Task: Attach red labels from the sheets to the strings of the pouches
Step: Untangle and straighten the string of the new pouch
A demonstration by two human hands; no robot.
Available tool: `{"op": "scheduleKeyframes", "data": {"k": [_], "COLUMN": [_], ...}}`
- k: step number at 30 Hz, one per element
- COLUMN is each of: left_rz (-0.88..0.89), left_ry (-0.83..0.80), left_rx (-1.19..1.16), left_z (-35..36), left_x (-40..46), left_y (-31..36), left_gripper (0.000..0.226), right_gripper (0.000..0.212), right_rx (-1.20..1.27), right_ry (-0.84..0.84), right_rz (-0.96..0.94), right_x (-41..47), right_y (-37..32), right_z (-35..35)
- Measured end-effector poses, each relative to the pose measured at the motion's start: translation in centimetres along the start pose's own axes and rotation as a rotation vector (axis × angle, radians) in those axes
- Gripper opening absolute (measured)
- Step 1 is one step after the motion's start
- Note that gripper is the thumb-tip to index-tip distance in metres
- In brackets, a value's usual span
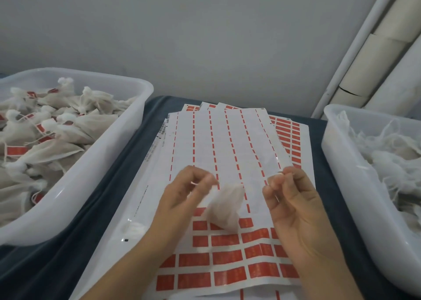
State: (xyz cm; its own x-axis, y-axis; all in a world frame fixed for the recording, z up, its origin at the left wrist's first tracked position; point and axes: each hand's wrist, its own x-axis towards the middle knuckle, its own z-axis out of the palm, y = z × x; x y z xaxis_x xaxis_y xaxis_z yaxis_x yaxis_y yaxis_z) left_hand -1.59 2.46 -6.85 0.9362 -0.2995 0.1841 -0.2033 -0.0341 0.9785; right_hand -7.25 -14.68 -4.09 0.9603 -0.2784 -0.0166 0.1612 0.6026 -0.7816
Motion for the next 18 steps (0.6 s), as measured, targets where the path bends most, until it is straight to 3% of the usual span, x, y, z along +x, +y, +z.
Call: {"op": "scheduleKeyframes", "data": {"k": [1,3,6,8,13,16,18], "left_rz": [-0.061,-0.239,-0.479,-0.545,-0.552,-0.543,-0.552], "left_ry": [-0.065,-0.359,-0.623,-0.596,-0.452,-0.364,-0.318], "left_rx": [-0.099,-0.267,-0.36,-0.44,-0.932,-0.931,-0.818], "left_z": [-0.5,-0.9,-0.6,-0.5,-1.3,-1.7,-2.0], "left_x": [0.0,0.1,0.5,0.7,0.8,0.9,0.9], "left_y": [0.2,0.7,0.7,0.4,-0.1,0.0,0.1], "left_gripper": [0.037,0.053,0.068,0.067,0.038,0.028,0.03], "right_gripper": [0.018,0.035,0.024,0.003,0.032,0.024,0.007], "right_rx": [-0.004,-0.028,-0.29,-0.479,-0.66,-0.767,-0.824], "right_ry": [-0.039,-0.127,-0.333,-0.533,-0.691,-0.604,-0.38], "right_rz": [0.0,0.0,-0.028,-0.01,0.219,0.161,-0.009], "right_x": [-0.1,-0.3,-0.8,-1.3,-1.4,-1.1,-0.6], "right_y": [0.1,0.0,0.2,0.6,1.8,1.4,1.1], "right_z": [-0.1,-0.2,0.0,0.7,1.4,1.6,1.1]}}
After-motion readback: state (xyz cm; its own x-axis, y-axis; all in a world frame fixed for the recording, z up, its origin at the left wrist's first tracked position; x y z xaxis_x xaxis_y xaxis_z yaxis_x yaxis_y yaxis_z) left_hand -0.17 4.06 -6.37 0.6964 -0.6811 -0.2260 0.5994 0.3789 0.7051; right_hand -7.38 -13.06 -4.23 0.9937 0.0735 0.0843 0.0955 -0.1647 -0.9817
